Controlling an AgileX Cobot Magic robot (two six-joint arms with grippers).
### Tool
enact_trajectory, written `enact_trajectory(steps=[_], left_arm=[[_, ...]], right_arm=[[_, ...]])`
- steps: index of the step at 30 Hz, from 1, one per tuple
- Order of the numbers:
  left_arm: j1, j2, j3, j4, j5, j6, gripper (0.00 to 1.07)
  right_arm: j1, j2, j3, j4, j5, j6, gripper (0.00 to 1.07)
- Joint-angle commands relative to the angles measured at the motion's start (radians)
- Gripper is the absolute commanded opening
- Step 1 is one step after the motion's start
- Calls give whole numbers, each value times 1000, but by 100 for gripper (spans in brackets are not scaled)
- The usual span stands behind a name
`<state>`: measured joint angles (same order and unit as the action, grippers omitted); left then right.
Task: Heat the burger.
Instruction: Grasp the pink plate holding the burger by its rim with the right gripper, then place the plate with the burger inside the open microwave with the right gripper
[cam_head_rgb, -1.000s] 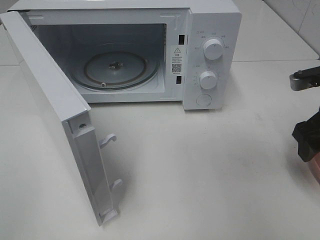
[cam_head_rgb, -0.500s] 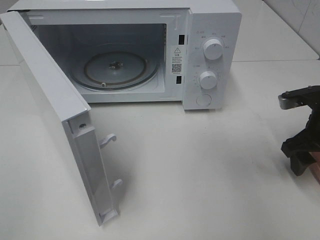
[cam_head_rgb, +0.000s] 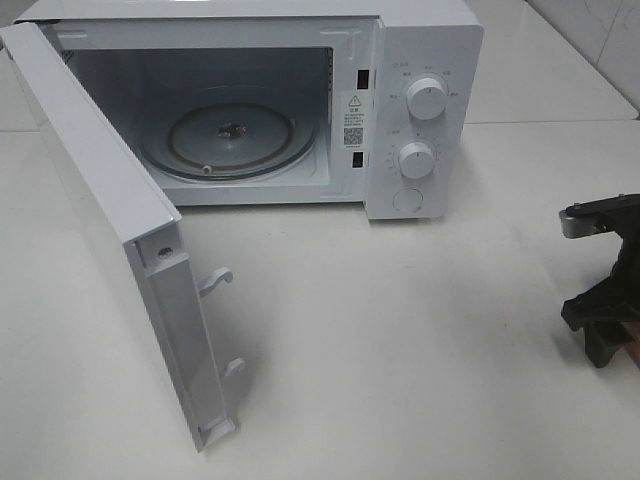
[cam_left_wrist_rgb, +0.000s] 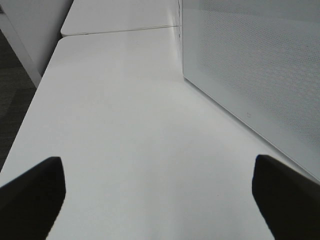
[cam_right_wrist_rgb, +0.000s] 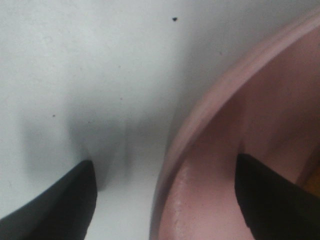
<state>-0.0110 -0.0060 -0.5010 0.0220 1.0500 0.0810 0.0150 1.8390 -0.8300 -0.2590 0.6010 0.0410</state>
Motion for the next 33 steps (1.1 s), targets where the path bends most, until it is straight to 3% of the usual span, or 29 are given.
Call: enact_trajectory(steps=[1,2,4,6,7,8,10,12,33], left_arm=[[-4,-22,3,-4,-9,-2,94],[-4,-22,3,-4,-9,-2,94],[-4,-22,3,-4,-9,-2,94],[-4,-22,3,-4,-9,-2,94],[-4,-22,3,-4,-9,-2,94],[-4,-22,3,-4,-9,-2,94],[-4,-22,3,-4,-9,-2,94],[-4,-22,3,-4,-9,-2,94],[-4,-22,3,-4,-9,-2,94]], right_arm=[[-4,8,7,-14,-9,26,59],[-4,8,7,-14,-9,26,59],[-4,8,7,-29,-1,42,41],[-4,8,7,-34,4,47,35],[-4,8,7,-41,6,64,21],[-4,8,7,-41,6,64,21],[-4,8,7,-43,12,90,4],[-3,8,7,-43,21,93,0],[32,-111,5,-65,117,147,0]])
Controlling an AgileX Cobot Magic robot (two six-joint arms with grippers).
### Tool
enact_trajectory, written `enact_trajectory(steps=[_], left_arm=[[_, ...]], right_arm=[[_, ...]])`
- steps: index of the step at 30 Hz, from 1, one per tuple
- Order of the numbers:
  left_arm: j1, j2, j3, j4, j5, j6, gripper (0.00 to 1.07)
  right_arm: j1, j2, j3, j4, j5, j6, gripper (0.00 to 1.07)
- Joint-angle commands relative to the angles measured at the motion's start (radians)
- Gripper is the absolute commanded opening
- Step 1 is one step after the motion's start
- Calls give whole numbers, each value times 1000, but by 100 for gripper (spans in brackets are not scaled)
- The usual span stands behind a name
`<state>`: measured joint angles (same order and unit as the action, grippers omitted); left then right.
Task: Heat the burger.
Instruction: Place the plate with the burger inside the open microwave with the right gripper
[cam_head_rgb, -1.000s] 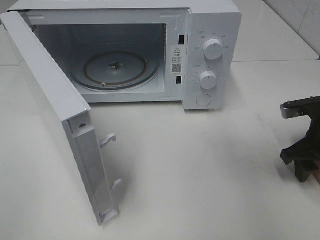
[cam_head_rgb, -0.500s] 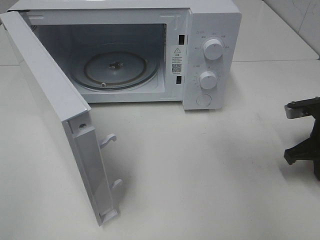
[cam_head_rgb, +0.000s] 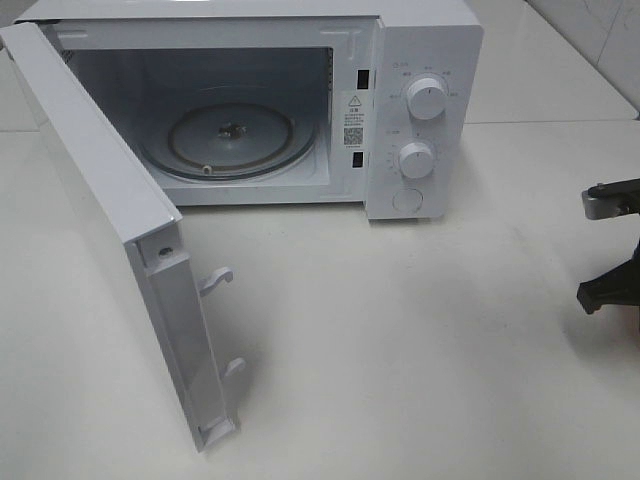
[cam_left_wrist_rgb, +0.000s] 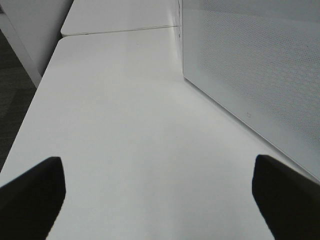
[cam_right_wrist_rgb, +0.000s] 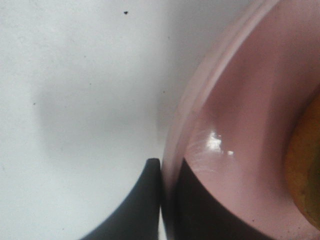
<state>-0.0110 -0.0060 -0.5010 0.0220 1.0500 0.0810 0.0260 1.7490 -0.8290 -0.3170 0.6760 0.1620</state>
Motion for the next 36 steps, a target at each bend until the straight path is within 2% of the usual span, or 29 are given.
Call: enact_trajectory(steps=[1,7,15,21,36], left_arm=[[-4,-22,3,-4,-9,-2,94],[-4,-22,3,-4,-9,-2,94],[-4,-22,3,-4,-9,-2,94],[-4,-22,3,-4,-9,-2,94],[-4,-22,3,-4,-9,-2,94]], right_arm=[[21,-21,4,-7,42,26,0],[104,-73,4,-114,98,119,0],[193,-117,5,-175,173,155,0],[240,-160,5,-187,218,166,0],[442,-265,5,-215,400,165,0]])
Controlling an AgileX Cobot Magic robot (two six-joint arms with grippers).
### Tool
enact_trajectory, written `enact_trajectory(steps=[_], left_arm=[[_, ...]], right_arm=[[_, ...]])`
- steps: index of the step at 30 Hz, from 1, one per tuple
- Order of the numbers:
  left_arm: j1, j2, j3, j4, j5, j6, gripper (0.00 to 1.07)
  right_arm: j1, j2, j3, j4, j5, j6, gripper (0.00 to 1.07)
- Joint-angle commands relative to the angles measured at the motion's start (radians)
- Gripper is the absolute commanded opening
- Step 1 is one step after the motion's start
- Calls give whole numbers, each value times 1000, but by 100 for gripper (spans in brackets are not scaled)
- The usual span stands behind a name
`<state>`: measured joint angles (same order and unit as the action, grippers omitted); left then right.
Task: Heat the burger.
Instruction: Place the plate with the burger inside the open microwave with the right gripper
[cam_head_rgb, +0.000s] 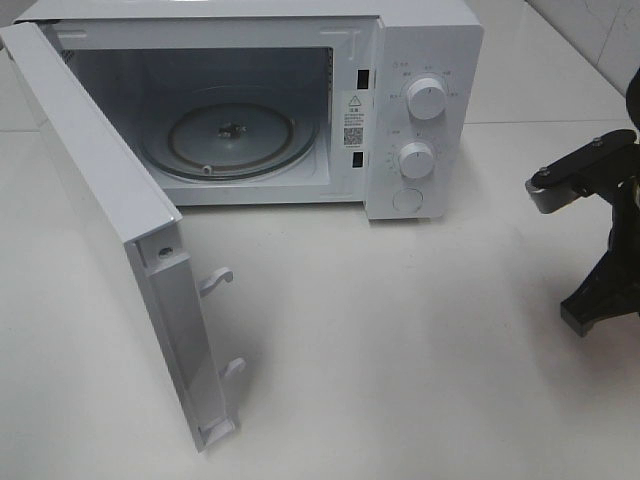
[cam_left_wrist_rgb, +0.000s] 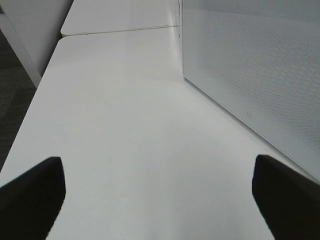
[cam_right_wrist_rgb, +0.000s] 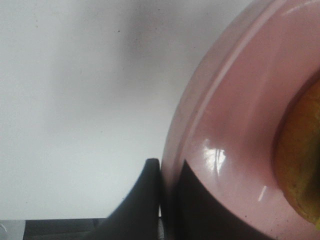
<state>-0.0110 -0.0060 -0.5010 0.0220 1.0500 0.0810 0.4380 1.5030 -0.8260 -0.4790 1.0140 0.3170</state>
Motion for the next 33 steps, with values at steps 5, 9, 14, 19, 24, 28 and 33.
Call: enact_trajectory(steps=[5,9,14,19,24,28,33], left_arm=[[-4,-22,3,-4,-9,-2,94],[-4,-22,3,-4,-9,-2,94],[-4,-22,3,-4,-9,-2,94],[-4,-22,3,-4,-9,-2,94],[-4,-22,3,-4,-9,-2,94],[-4,-22,3,-4,-9,-2,94],[-4,-22,3,-4,-9,-2,94]], right_arm=[[108,-39,9,-53,92,10,0],[147,-59,34,-51,95,10,0],[255,-119,91,-47,101,22,0],[303,-150,116,-47,102,40,0],[379,-188,155,-47,124,51,0],[467,-199,178,-47,151,66,0],[531,-199,178,-47,158,81,0]])
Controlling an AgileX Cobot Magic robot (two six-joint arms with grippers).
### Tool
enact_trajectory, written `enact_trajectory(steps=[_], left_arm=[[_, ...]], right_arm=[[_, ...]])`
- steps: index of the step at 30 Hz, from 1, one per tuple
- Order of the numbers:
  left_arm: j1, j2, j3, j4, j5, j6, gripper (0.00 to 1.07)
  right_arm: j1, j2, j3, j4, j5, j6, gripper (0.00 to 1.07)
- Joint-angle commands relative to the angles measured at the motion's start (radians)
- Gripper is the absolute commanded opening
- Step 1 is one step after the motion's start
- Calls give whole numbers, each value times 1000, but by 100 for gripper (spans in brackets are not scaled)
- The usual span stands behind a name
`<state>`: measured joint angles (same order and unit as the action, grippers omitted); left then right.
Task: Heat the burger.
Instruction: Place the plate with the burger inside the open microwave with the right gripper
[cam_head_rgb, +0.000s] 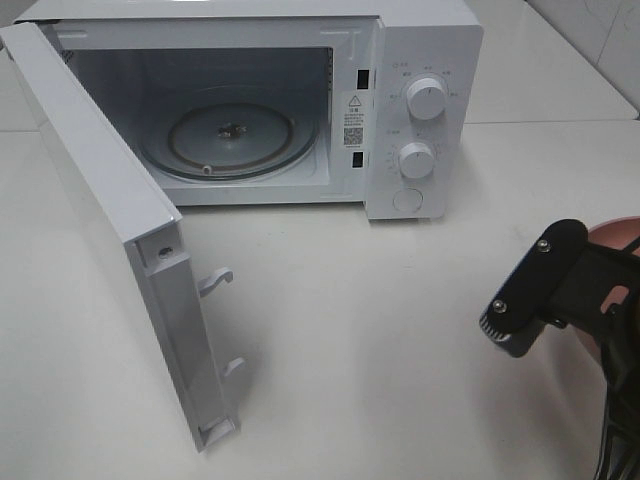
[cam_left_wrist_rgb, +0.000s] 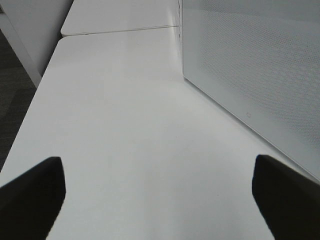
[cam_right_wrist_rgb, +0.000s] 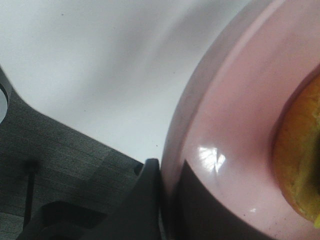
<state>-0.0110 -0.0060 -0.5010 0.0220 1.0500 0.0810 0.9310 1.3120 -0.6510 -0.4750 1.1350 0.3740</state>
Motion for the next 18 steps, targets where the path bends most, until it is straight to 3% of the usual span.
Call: enact_trajectory(steps=[1,13,18], left_arm=[[-4,-22,3,-4,-9,-2,94],[-4,-22,3,-4,-9,-2,94],[-4,-22,3,-4,-9,-2,94]], right_arm=[[71,-8,3,-50,37,32,0],[265,-8,3,-60,35,45,0],[298,-8,3,-101,25,36,0]])
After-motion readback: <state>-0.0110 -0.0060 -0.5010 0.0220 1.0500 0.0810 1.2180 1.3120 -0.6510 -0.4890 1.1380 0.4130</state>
